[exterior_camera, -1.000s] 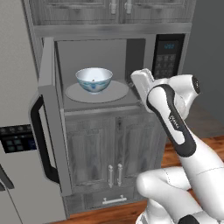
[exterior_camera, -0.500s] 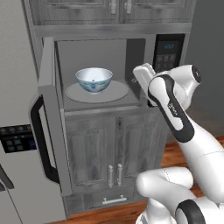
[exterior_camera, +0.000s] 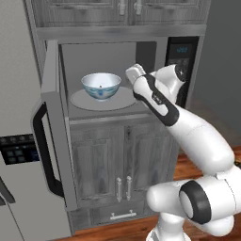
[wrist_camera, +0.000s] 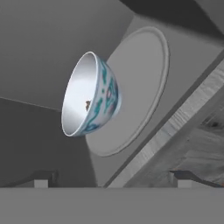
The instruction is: The microwave is finished heating the shrimp and garlic. Take the bowl containing the food and place it on the dining counter.
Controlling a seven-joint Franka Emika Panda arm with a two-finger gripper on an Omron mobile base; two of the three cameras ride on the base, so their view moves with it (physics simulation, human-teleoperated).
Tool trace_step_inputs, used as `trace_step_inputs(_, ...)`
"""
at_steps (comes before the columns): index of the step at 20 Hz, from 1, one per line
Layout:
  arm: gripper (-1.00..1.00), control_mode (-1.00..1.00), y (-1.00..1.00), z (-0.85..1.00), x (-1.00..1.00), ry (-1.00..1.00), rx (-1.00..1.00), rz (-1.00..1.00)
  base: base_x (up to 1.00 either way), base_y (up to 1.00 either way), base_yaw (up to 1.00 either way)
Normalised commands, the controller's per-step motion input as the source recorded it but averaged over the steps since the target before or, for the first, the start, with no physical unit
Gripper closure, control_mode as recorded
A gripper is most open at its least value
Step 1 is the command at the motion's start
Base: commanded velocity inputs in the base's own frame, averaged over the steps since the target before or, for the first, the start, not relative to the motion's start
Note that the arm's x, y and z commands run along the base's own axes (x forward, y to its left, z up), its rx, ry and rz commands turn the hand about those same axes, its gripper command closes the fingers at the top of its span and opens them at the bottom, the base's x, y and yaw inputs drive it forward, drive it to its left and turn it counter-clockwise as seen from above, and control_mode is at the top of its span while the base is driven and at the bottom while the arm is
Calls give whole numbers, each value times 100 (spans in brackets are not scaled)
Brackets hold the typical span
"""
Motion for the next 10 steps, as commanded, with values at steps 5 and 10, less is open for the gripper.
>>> trace_step_inputs(5,-100,-100,24,-7,86,10,0,-6,0,0,0)
trace_step_inputs(10,-100,-100,13,-7,83,7,0,-5,0,0,0)
